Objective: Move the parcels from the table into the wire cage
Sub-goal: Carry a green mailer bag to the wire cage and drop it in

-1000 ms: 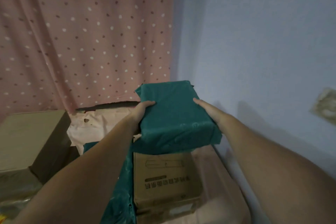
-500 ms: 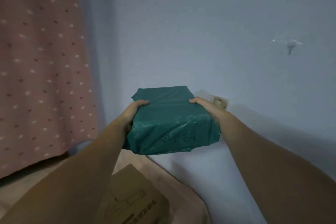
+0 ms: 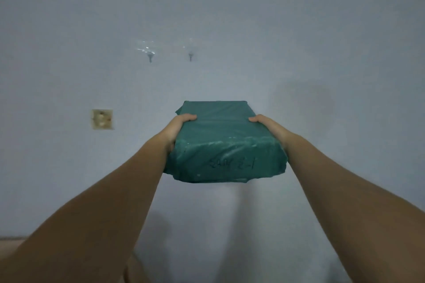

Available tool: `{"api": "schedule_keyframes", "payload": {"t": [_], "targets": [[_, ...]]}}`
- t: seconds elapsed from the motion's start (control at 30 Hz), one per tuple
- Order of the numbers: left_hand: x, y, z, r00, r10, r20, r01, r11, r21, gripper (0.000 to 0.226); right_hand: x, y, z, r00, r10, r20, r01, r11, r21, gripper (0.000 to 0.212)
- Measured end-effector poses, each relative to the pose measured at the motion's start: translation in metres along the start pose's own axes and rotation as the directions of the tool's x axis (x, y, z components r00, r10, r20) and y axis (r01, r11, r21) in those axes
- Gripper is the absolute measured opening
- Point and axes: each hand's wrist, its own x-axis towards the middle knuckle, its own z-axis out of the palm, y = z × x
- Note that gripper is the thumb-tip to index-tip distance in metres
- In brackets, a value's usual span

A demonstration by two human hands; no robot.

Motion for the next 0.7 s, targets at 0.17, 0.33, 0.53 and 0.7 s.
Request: {"api": "schedule_keyframes", "payload": {"t": [0.17, 0.33, 0.53, 0.7], "targets": [[-0.006, -0.047, 0.203, 0.955, -0.056, 0.293, 0.061, 0.998, -0.008, 0.027, -0.124, 0.044, -0.176, 0.956, 0.044, -0.291, -0.036, 0.999, 0.033, 0.040], [-0.026, -0.094, 0.380, 0.853, -0.100, 0.512, 0.088, 0.995, 0.047, 0.029, -0.246, 0.087, -0.303, 0.860, 0.114, -0.498, -0.073, 0.992, 0.103, 0.038], [-0.035, -0.136, 0.563, 0.697, -0.142, 0.703, 0.077, 0.989, 0.122, 0.028, -0.348, 0.131, -0.419, 0.701, 0.193, -0.687, -0.078, 0.978, 0.195, 0.035], [-0.031, -0.171, 0.697, 0.536, -0.182, 0.824, 0.067, 0.983, 0.174, 0.031, -0.397, 0.168, -0.499, 0.525, 0.220, -0.822, -0.055, 0.973, 0.225, 0.044]]}}
